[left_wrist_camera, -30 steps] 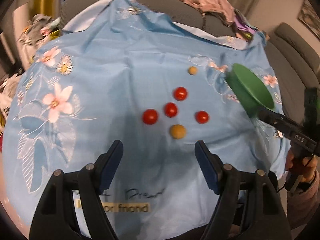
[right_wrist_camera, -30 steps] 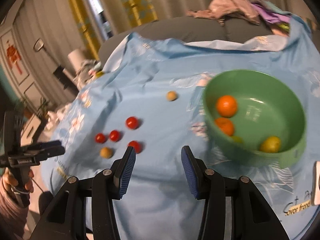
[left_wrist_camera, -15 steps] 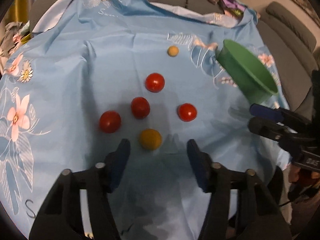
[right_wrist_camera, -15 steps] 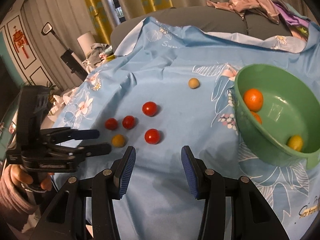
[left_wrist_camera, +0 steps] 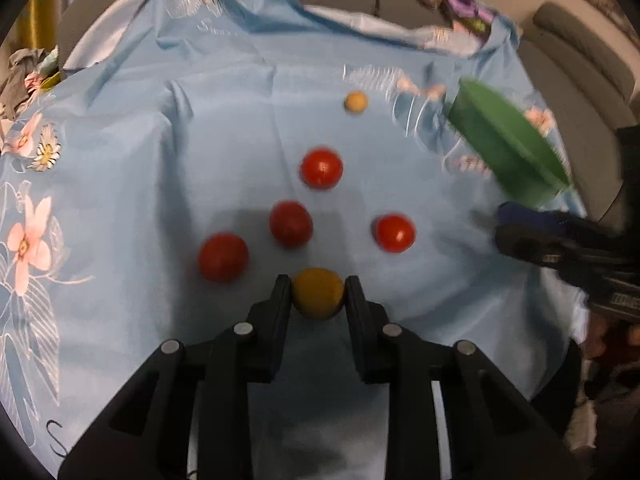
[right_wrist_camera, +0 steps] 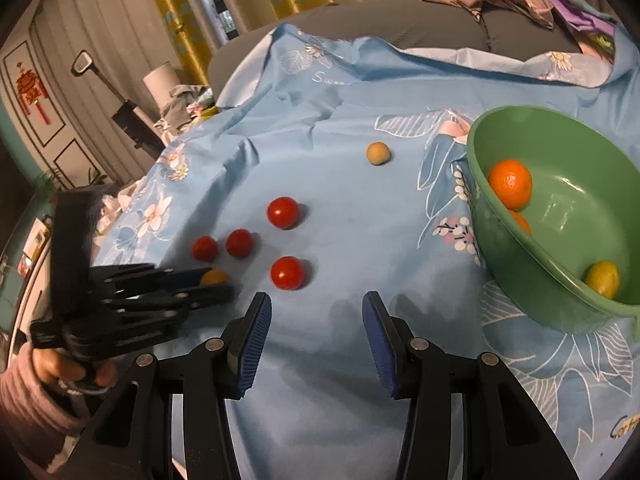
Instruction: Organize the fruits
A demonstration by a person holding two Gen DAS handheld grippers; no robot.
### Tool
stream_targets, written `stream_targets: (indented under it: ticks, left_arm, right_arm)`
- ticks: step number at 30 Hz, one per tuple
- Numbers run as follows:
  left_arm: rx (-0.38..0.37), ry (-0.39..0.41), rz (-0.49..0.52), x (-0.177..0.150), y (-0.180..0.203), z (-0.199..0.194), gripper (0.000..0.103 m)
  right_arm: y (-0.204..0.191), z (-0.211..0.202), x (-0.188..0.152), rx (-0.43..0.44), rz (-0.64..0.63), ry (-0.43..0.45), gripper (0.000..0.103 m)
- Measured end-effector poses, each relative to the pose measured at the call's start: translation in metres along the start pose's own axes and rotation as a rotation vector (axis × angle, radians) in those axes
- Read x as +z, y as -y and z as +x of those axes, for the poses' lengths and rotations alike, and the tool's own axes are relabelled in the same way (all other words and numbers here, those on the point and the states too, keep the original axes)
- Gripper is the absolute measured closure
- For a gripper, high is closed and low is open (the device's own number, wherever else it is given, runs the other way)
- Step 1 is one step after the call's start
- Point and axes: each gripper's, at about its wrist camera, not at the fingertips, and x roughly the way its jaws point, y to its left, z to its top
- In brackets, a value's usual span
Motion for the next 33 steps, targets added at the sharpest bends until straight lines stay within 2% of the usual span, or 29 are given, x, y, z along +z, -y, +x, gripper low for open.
stream_targets:
  ticks: [3, 7, 9, 14, 22, 23, 24, 28, 33]
  left_arm:
    - [-0.014, 0.053, -0.019, 0.009, -0.007, -0.018, 0.076]
    - [-0.009, 0.087, -0.056, 0.019, -0.019, -0.027, 0.076]
    - [-0.014, 0.098, -0.075, 0.024, -0.025, -0.028, 0.076]
    - [-0.009, 0.118, -0.094, 0.037, -0.037, -0.026, 0.076]
    - [-0.023, 0.129, -0.119, 0.050, -0.051, -0.022, 0.076]
    - [-0.027, 0.128, -0.119, 0.050, -0.052, -0.021, 0.076]
    - [-0.029, 0.126, -0.116, 0.050, -0.051, -0.021, 0.076]
    - [-0.029, 0.115, -0.106, 0.050, -0.047, -0.019, 0.076]
    - [-0.029, 0.110, -0.086, 0.049, -0.039, -0.021, 0.076]
  right_arm:
    - [0.002, 0.011, 0.018, -0.019, -0.009, 0.015, 0.055]
    - [0.001, 0.033, 0.052, -0.047, -0.016, 0.045, 0.055]
    - [-0.002, 0.053, 0.070, -0.095, -0.032, 0.045, 0.055]
    - [0.006, 0.106, 0.109, -0.211, 0.005, -0.003, 0.055]
    - [0.021, 0.150, 0.131, -0.277, 0.031, -0.058, 0.055]
    - [0.023, 0.152, 0.132, -0.282, 0.038, -0.055, 0.059]
    - [0.024, 0.151, 0.132, -0.291, 0.031, -0.046, 0.074]
    - [0.025, 0.143, 0.129, -0.265, 0.046, -0.052, 0.075]
    - [0.000, 0.101, 0.119, -0.241, -0.020, -0.007, 0.075]
